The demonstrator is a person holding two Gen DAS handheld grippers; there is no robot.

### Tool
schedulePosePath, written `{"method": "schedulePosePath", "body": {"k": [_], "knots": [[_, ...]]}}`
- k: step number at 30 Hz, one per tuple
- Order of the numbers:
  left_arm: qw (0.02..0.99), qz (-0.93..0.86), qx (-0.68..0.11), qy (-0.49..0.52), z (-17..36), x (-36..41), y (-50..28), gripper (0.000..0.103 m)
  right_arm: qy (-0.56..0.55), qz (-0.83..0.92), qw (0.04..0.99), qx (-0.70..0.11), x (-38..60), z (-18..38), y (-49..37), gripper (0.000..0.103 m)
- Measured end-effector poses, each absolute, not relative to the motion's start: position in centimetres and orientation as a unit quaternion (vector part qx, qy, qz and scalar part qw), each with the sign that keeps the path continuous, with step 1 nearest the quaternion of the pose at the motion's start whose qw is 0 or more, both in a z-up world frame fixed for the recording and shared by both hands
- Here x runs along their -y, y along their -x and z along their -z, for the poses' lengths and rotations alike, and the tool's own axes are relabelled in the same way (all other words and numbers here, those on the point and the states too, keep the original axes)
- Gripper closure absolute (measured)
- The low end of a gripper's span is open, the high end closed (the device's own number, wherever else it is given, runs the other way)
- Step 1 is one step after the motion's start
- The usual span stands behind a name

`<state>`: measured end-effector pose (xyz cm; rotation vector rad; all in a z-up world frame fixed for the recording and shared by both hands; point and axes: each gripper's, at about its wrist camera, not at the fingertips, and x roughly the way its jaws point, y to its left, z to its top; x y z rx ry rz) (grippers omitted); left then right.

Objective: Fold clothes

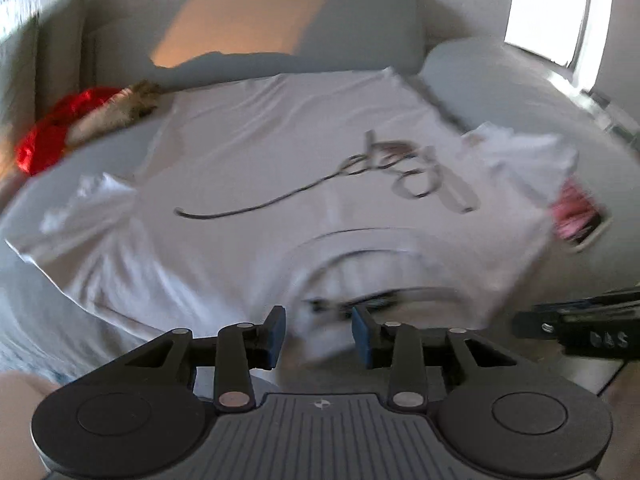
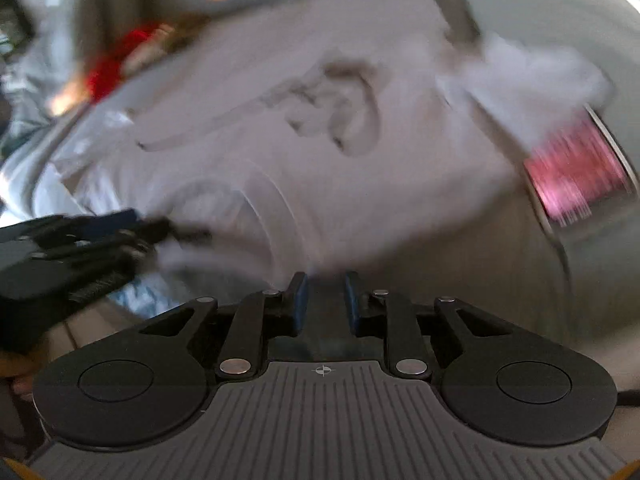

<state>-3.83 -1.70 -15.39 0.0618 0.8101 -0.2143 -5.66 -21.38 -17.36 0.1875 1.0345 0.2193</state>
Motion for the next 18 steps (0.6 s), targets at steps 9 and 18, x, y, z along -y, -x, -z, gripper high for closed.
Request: {"method": "schedulePosePath", "body": {"k": [9, 18], "knots": [[0.908, 0.18, -0.378, -0.031, 14.1, 7.5, 1.3, 0.062, -0.249, -0.024, 0.913, -0.323, 32.7, 12.4, 5.9, 0.045], [0.886, 0.216, -0.41, -0.011, 16.1, 12.5, -3.1, 0.068, -0.386, 0.065, 0.862, -0.323, 42.9, 16.3, -0.6, 0.05]]}}
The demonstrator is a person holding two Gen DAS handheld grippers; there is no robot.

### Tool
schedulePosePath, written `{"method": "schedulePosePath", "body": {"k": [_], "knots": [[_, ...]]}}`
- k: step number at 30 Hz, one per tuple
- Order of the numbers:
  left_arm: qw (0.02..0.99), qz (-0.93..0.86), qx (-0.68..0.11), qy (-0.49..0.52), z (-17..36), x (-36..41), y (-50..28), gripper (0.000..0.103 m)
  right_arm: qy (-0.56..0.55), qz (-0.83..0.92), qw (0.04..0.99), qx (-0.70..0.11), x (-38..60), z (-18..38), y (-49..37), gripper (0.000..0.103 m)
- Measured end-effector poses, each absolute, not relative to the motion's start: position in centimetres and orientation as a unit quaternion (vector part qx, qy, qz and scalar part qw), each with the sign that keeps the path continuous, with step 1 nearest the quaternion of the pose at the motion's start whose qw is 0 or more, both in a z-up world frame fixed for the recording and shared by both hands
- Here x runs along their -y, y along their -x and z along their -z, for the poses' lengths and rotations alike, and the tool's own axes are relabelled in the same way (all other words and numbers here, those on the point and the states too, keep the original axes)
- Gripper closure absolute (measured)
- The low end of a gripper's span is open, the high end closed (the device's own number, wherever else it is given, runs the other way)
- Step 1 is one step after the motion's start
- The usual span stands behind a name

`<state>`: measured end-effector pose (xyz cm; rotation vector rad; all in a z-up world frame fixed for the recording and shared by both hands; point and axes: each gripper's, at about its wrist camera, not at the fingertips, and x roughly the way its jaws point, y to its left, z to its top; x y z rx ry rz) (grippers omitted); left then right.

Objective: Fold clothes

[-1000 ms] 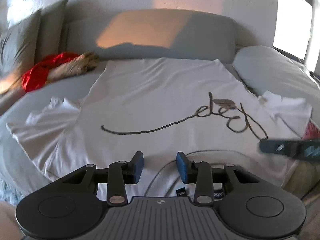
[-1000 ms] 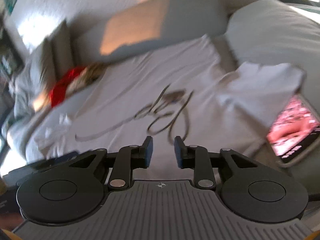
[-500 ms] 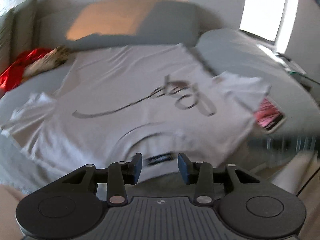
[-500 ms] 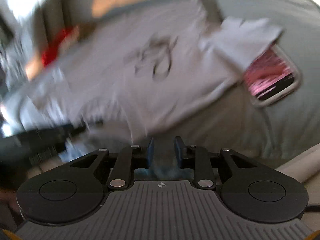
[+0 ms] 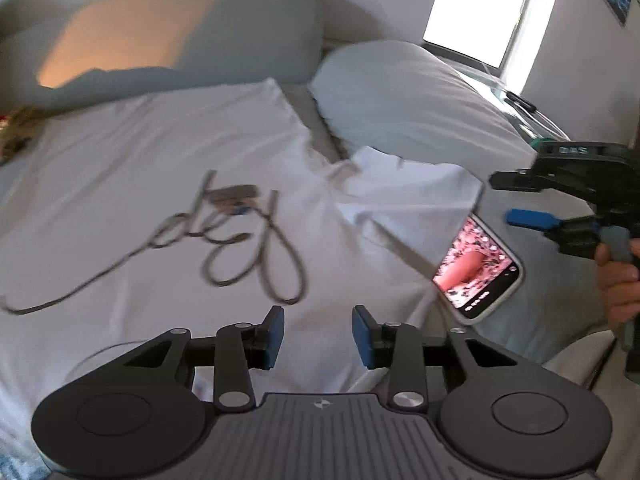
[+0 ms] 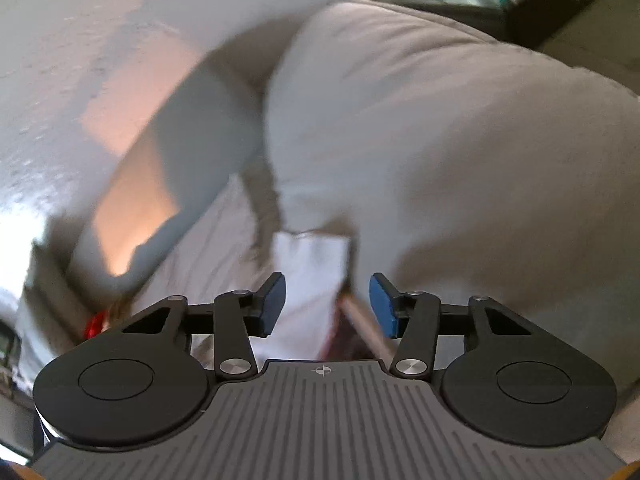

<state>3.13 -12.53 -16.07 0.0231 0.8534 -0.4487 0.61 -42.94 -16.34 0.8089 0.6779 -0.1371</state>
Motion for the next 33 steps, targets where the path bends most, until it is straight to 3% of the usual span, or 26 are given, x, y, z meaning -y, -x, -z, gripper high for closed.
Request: {"method": "schedulePosePath", "body": {"k": [2, 4, 7, 13, 16, 17, 24, 33], "knots": [[0.881, 0.226, -0.414, -0.013, 16.7, 13.3, -3.9, 0.069, -0.41, 0.056, 0.849, -0.328, 44.1, 17.4, -1.7, 0.062], [0.88, 0.233, -0.413, -0.03, 17.0, 13.9, -4.2, 0.071, -0.427, 0.039, 0.841, -0.331, 44.8, 18.1, -2.7, 0.066], [0.876, 0.24, -0.416, -0.043, 17.1, 14.2, -4.4, 0.071, -0.428, 0.023, 0.838, -0.336, 45.2, 19.3, -4.1, 0.078], [0.875, 0.245, -0.417, -0.038, 17.2, 13.8, -4.4, 0.071, -0.444, -0.007, 0.829, -0.34, 45.2, 20.5, -6.0, 0.08], [0.874, 0.248, -0.416, -0.049, 17.2, 14.0, -4.3, 0.071, -0.44, 0.0, 0.834, -0.334, 45.0, 20.6, -6.5, 0.098], [0.872, 0.25, -0.417, -0.054, 17.1, 14.1, -4.4, 0.071, -0.43, 0.005, 0.84, -0.332, 44.8, 20.3, -6.5, 0.1], [0.86, 0.251, -0.444, -0.027, 15.8, 13.1, -5.0, 0.071, -0.346, 0.046, 0.886, -0.307, 41.6, 15.8, -6.8, 0.102], [0.892, 0.201, -0.396, 0.082, 12.4, 4.7, -1.4, 0.07, -0.139, 0.003, 0.946, -0.293, 30.9, 9.4, -7.6, 0.102]]}}
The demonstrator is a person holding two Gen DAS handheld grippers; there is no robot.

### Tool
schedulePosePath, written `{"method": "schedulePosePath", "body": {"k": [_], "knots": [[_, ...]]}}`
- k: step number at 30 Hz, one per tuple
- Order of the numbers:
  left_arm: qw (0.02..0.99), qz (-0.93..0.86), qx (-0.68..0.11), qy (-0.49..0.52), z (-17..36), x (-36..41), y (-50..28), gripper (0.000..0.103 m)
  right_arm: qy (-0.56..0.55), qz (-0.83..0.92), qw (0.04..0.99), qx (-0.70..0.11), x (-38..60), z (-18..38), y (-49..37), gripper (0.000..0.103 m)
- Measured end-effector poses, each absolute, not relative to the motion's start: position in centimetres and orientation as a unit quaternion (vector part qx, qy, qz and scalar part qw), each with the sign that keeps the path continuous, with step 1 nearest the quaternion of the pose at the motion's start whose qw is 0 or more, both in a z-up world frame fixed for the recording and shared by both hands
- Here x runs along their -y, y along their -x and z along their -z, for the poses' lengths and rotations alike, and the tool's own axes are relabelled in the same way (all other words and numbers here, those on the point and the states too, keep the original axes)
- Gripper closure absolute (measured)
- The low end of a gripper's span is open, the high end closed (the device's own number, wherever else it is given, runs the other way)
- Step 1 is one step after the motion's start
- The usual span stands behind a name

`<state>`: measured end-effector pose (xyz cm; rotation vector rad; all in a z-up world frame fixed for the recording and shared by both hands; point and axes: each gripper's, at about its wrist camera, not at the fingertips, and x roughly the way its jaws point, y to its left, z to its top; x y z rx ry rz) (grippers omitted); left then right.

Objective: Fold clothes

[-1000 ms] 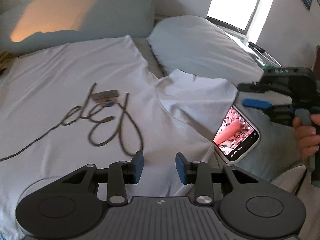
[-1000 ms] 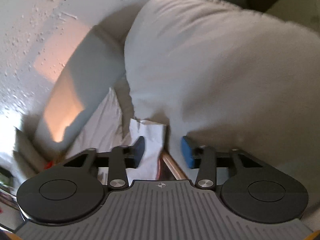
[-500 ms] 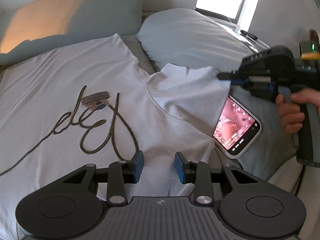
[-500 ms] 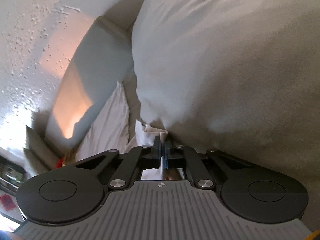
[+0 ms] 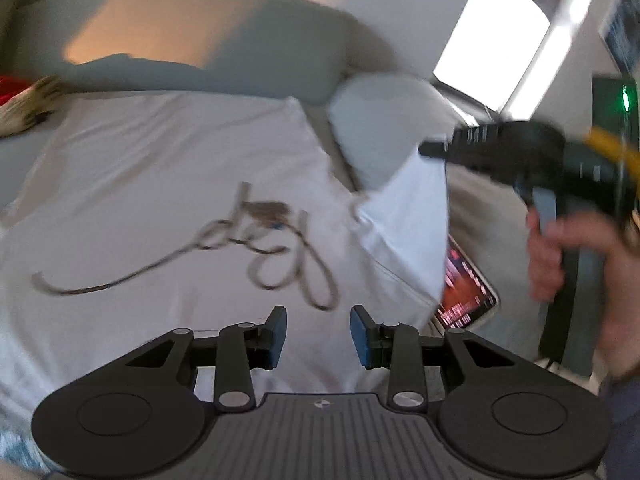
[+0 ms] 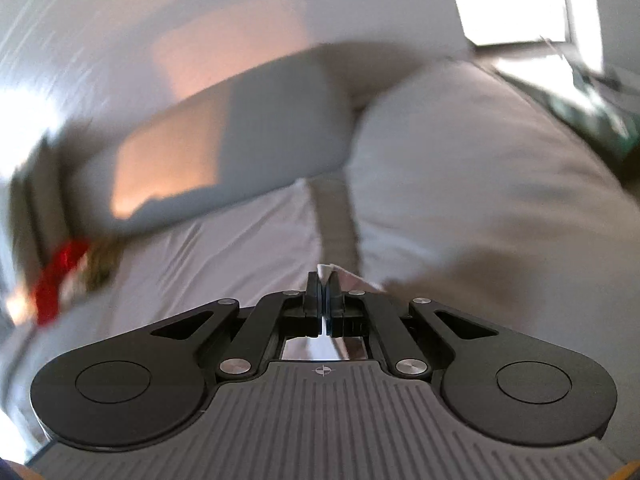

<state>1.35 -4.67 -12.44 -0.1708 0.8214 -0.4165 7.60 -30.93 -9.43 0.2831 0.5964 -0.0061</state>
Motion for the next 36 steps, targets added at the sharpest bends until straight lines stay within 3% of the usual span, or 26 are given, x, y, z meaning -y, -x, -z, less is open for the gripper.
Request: {"method": "schedulePosePath", "body": {"k": [4, 10, 12, 13, 14, 18, 21, 22, 27, 31, 36], "knots": [[0.908, 0.154, -0.376, 0.106, 12.0, 0.7, -1.2, 0.07, -0.018, -0.044, 0.954, -0.296, 23.7, 9.1, -6.9, 0.102], [0.902, 0.144, -0.388, 0.126, 13.2, -1.3, -1.3, 0.07, 0.145, -0.071, 0.926, -0.34, 16.4, 13.4, -4.9, 0.099], [0.898, 0.15, -0.394, 0.126, 13.8, -1.2, -1.4, 0.07, 0.139, -0.069, 0.917, -0.367, 16.3, 14.4, -4.4, 0.084], [0.896, 0.155, -0.397, 0.126, 14.0, -1.0, -1.3, 0.07, 0.119, -0.069, 0.914, -0.381, 16.9, 14.4, -4.2, 0.065], [0.894, 0.161, -0.399, 0.125, 14.3, -0.7, -1.3, 0.07, 0.096, -0.068, 0.915, -0.387, 17.8, 14.2, -3.8, 0.062], [0.89, 0.188, -0.397, 0.119, 14.8, 1.0, -1.6, 0.071, 0.0, -0.052, 0.927, -0.372, 22.1, 12.5, -2.3, 0.066], [0.893, 0.217, -0.382, 0.097, 14.5, 3.8, -2.9, 0.076, -0.079, -0.014, 0.92, -0.384, 26.1, 12.5, -4.3, 0.094], [0.896, 0.227, -0.372, 0.085, 14.3, 5.0, -3.4, 0.078, -0.106, -0.002, 0.916, -0.387, 27.4, 12.6, -5.0, 0.096], [0.904, 0.254, -0.344, 0.009, 14.9, 10.2, -6.3, 0.082, -0.144, 0.004, 0.882, -0.449, 29.2, 16.0, -7.3, 0.096], [0.895, 0.266, -0.357, 0.019, 16.0, 11.1, -7.7, 0.085, -0.119, 0.029, 0.869, -0.479, 29.7, 18.1, -5.3, 0.098], [0.881, 0.324, -0.343, -0.016, 17.0, 13.7, -7.7, 0.085, -0.178, 0.01, 0.862, -0.474, 32.6, 16.4, -3.7, 0.096]]}}
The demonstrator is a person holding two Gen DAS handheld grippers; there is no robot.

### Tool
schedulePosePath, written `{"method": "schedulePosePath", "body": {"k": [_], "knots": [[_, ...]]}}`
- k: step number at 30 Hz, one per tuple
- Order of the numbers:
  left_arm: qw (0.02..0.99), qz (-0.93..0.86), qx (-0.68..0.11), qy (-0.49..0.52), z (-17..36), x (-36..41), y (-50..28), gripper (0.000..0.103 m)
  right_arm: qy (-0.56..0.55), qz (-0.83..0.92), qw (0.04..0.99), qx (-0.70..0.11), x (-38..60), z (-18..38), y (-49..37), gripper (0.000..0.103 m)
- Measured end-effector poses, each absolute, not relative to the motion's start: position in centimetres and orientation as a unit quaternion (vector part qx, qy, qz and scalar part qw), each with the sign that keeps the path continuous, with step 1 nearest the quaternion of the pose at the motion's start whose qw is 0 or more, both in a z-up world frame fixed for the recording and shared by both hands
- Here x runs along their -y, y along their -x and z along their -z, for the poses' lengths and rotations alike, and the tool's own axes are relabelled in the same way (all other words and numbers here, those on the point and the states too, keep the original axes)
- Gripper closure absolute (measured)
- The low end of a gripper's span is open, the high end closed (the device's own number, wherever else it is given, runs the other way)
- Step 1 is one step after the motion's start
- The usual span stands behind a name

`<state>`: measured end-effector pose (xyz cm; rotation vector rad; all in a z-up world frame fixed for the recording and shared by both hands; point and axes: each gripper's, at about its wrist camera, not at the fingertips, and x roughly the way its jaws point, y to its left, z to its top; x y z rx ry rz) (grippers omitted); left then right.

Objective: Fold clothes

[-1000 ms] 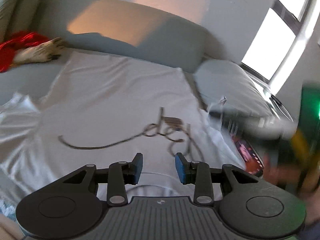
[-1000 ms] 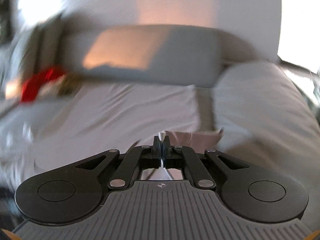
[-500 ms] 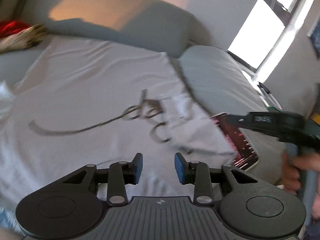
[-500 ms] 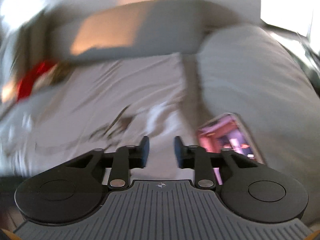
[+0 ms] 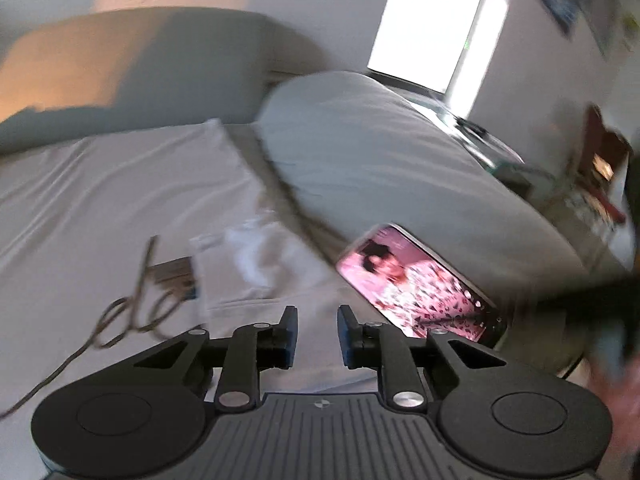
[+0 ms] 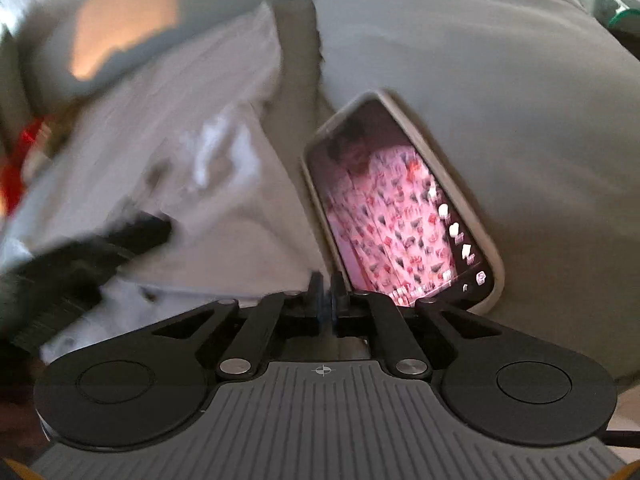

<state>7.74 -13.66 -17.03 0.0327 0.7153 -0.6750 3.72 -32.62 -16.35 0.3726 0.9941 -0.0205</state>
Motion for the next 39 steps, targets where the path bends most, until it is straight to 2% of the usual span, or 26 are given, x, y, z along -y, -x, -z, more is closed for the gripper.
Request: {"method": "schedulePosePath", "body": {"k": [2, 3, 6, 12, 13, 14, 18, 19, 20, 21, 24, 28, 30, 32, 37, 38, 39], "knots": [[0.872, 0.344, -0.346, -0.049, 17.9, 15.1, -7.6, 0.086, -0.207, 0.006, 0.884, -0.419, 33.6, 14.1, -3.9, 0.092], [0.865, 0.353, -0.35, -0.066, 18.4, 15.8, -7.5, 0.09, -0.218, -0.003, 0.887, -0.407, 33.8, 13.5, -4.5, 0.09], [0.853, 0.372, -0.356, -0.088, 19.2, 16.8, -7.5, 0.091, -0.226, -0.038, 0.878, -0.42, 34.0, 13.2, -7.9, 0.09], [0.843, 0.393, -0.363, -0.063, 19.7, 16.0, -8.0, 0.091, -0.129, -0.073, 0.847, -0.51, 29.8, 17.1, -14.5, 0.09], [0.842, 0.395, -0.363, -0.06, 19.8, 15.9, -8.1, 0.091, -0.124, -0.067, 0.85, -0.507, 29.5, 17.5, -15.6, 0.091], [0.841, 0.397, -0.364, -0.057, 19.8, 15.9, -8.1, 0.091, -0.118, -0.061, 0.853, -0.505, 29.1, 17.9, -16.7, 0.097], [0.844, 0.398, -0.356, -0.058, 19.5, 15.7, -7.8, 0.091, -0.129, -0.054, 0.867, -0.478, 28.6, 18.9, -20.5, 0.096], [0.845, 0.398, -0.353, -0.059, 19.4, 15.6, -7.7, 0.091, -0.139, -0.052, 0.872, -0.466, 28.8, 18.8, -21.0, 0.089], [0.846, 0.398, -0.35, -0.06, 19.2, 15.6, -7.6, 0.091, -0.148, -0.042, 0.879, -0.452, 29.3, 18.4, -20.9, 0.074], [0.849, 0.396, -0.345, -0.057, 18.9, 15.2, -7.3, 0.091, -0.156, -0.031, 0.885, -0.437, 29.8, 17.9, -20.8, 0.071], [0.868, 0.379, -0.319, -0.034, 17.0, 13.1, -6.0, 0.087, -0.203, -0.034, 0.897, -0.39, 32.2, 15.6, -18.2, 0.071], [0.905, 0.317, -0.282, 0.023, 15.2, 9.9, -6.3, 0.086, -0.23, -0.07, 0.896, -0.373, 34.7, 12.9, -12.4, 0.07], [0.907, 0.29, -0.303, 0.042, 15.7, 9.9, -7.9, 0.091, -0.226, -0.081, 0.894, -0.379, 34.8, 12.6, -9.6, 0.069], [0.9, 0.277, -0.331, 0.051, 16.7, 10.1, -9.5, 0.092, -0.209, -0.09, 0.893, -0.389, 33.8, 13.4, -8.0, 0.069], [0.89, 0.278, -0.355, -0.065, 18.1, 11.7, -7.8, 0.093, -0.193, -0.083, 0.87, -0.446, 31.4, 17.2, -6.3, 0.069], [0.887, 0.28, -0.358, -0.085, 17.9, 11.4, -7.1, 0.094, -0.201, -0.076, 0.861, -0.46, 31.4, 17.9, -5.8, 0.074], [0.883, 0.28, -0.362, -0.105, 17.6, 11.2, -6.4, 0.093, -0.198, -0.07, 0.864, -0.457, 31.4, 17.9, -4.7, 0.075]]}}
